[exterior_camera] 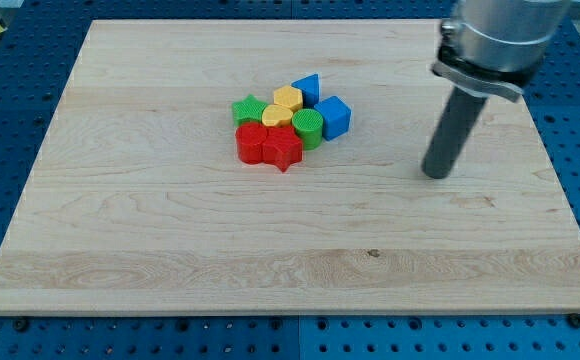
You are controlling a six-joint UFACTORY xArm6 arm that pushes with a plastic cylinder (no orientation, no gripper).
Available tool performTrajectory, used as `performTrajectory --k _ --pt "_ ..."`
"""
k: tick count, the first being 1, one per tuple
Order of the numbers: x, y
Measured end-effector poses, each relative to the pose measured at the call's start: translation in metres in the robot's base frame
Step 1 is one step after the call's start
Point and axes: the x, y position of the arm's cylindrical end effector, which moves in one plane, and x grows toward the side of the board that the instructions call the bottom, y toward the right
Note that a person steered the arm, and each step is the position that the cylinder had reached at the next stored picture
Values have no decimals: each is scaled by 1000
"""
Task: Push the yellow hexagon into a group of objects
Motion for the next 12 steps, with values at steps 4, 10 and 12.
performTrajectory --k 4,10,12 --pt "-84 -14" --pt "-151 -139" --pt "-164 -163"
